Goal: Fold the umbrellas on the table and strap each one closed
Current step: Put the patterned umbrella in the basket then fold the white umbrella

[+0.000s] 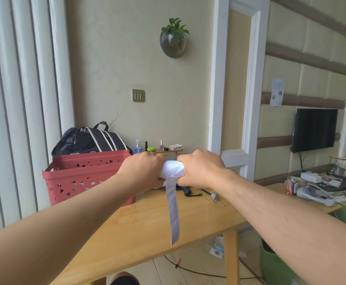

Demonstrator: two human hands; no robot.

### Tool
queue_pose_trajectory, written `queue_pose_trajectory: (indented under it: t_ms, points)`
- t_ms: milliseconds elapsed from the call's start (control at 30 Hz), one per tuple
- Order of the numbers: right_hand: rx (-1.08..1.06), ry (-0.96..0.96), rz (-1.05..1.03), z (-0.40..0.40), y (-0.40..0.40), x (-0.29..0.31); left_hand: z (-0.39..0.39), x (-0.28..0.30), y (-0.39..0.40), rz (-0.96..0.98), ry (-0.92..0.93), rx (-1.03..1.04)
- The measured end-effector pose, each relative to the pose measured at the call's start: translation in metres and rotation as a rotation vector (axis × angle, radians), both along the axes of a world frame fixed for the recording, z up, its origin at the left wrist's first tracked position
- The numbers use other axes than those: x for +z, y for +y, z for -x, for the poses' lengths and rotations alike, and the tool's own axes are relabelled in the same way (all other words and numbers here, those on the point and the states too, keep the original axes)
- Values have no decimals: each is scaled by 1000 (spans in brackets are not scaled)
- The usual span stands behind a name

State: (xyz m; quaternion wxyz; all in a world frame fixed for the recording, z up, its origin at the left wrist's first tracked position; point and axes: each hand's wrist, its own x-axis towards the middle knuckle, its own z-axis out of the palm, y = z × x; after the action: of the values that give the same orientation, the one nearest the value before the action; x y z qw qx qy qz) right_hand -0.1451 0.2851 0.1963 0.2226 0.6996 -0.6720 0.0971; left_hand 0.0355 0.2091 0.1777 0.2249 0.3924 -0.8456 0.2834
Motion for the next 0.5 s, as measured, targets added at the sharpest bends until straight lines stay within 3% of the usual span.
queue_pose_trajectory:
  t_ms: [167,400,500]
  points:
    - [27,-235,-140,-1,5,5,-5,-8,-13,268,50,-107]
    - [121,-606,-497,6,12,15,-7,-14,-11,388,36,-177]
    - [112,-660,-581,12,8,10,-5,-18,-14,345,30,-174]
